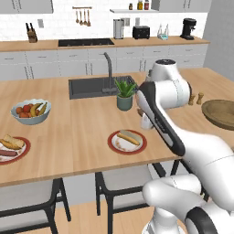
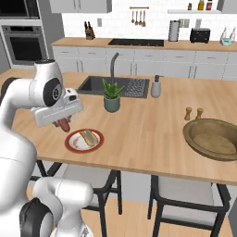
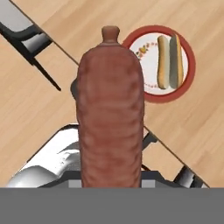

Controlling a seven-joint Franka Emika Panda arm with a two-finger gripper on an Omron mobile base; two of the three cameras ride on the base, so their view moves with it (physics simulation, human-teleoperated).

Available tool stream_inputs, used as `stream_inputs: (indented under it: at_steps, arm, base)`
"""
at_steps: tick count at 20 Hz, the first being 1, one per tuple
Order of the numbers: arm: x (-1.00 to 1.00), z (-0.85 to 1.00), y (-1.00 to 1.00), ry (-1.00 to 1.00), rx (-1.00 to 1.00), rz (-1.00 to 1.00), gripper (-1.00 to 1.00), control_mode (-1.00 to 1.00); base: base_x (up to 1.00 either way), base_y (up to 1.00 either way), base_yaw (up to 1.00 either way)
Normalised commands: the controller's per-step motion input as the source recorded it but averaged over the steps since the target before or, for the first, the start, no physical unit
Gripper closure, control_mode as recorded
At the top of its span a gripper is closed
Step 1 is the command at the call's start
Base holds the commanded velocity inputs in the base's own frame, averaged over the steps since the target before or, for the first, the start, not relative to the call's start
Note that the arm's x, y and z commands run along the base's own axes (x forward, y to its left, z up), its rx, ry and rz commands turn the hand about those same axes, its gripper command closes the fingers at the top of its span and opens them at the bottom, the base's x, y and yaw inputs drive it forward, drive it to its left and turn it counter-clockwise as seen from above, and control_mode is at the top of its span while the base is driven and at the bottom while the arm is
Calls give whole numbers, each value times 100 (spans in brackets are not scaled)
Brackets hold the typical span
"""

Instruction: Place one bun and one sausage from the bowl on each plate.

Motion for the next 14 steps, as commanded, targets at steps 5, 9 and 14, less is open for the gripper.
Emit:
stream_inputs:
  at_steps: [5, 9, 14]
  arm:
    - [10, -40, 31, -10, 7, 30, 100, -100]
    - [36, -39, 0, -1, 16, 26, 100, -100]
    - [29, -39, 0, -3, 5, 16, 100, -100]
  base:
    - [0, 0, 0]
    - [0, 0, 0]
    - [0, 0, 0]
